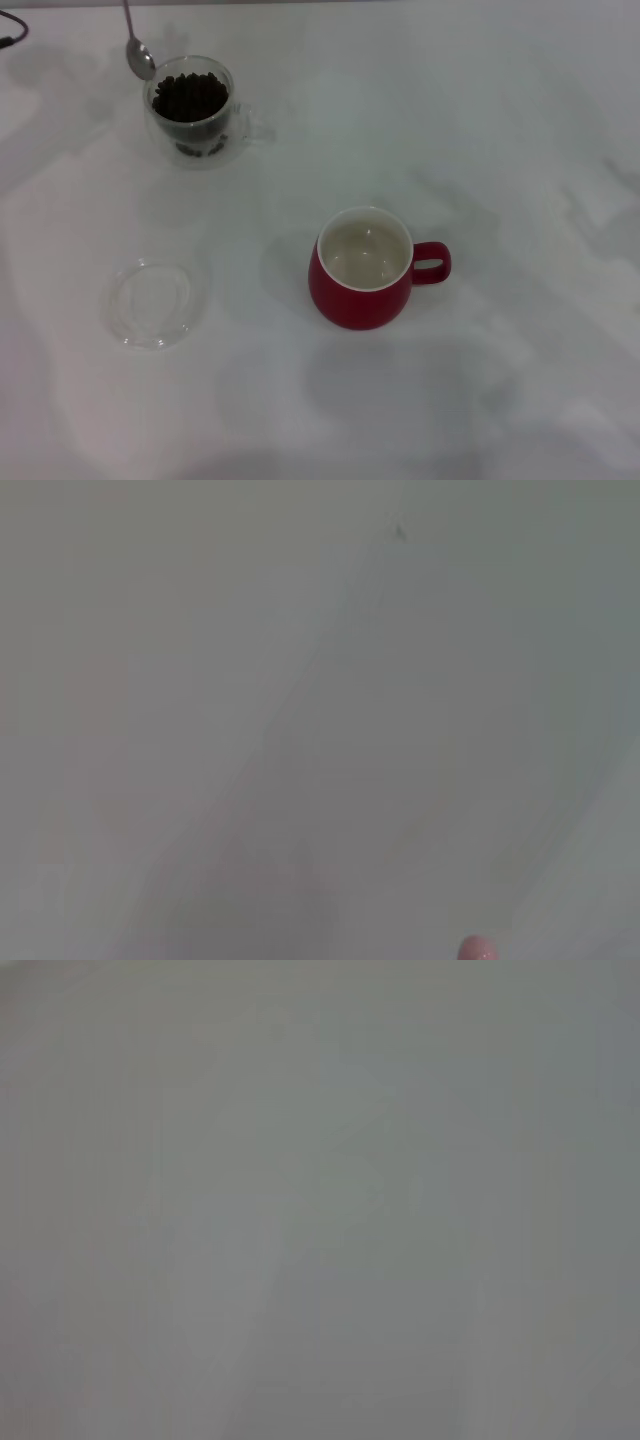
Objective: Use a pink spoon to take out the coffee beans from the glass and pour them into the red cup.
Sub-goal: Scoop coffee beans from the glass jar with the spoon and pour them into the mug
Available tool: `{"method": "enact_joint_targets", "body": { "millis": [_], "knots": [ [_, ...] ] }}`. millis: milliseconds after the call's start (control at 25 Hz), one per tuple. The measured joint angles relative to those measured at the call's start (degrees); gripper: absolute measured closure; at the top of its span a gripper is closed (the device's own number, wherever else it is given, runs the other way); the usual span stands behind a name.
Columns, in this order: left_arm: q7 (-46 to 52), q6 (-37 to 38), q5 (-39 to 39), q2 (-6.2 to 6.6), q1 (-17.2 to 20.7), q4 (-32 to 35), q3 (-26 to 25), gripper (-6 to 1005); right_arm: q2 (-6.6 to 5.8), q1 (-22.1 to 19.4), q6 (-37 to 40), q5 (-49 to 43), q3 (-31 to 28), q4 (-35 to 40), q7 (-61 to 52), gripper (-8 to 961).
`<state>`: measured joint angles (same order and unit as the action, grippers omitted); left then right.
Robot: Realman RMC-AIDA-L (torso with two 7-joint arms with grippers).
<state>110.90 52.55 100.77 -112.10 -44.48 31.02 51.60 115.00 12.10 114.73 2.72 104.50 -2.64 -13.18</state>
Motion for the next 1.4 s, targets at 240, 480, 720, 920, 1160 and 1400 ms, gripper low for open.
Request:
{"method": "enact_joint_targets", "body": {
  "millis": [240, 480, 720, 920, 1160, 1400],
  "knots": [
    [-5.0, -4.1, -0.2, -2.74, -0.1, 0.2, -0.2, 878, -0.15, 0.4, -1.8, 0.0, 0.0, 0.3, -0.2, 292],
    [-8.3, -6.7, -1.3, -4.93, -0.2, 0.0, -0.3, 879, -0.35, 0.7, -2.8, 0.0, 0.0, 0.4, -0.3, 292],
    [-9.8, -9.5, -1.5, -6.16, 0.1, -1.1, -0.3, 877, -0.34, 1.2, -3.4, 0.0, 0.0, 0.4, -0.4, 292],
    [-12.3, -10.4, -4.1, -6.42, 0.2, -3.1, -0.5, 878, -0.32, 1.2, -3.8, 0.0, 0.0, 0.4, -0.4, 292],
    [-13.7, -10.4, -7.9, -6.45, 1.4, -4.3, -0.5, 879, -0.22, 1.6, -4.9, 0.0, -0.1, 0.4, -0.4, 292],
    [-13.7, -10.5, -9.1, -6.69, 2.3, -5.7, -0.5, 878, -0.22, 1.9, -5.1, 0.0, -0.1, 0.5, -0.4, 292]
  ]
}}
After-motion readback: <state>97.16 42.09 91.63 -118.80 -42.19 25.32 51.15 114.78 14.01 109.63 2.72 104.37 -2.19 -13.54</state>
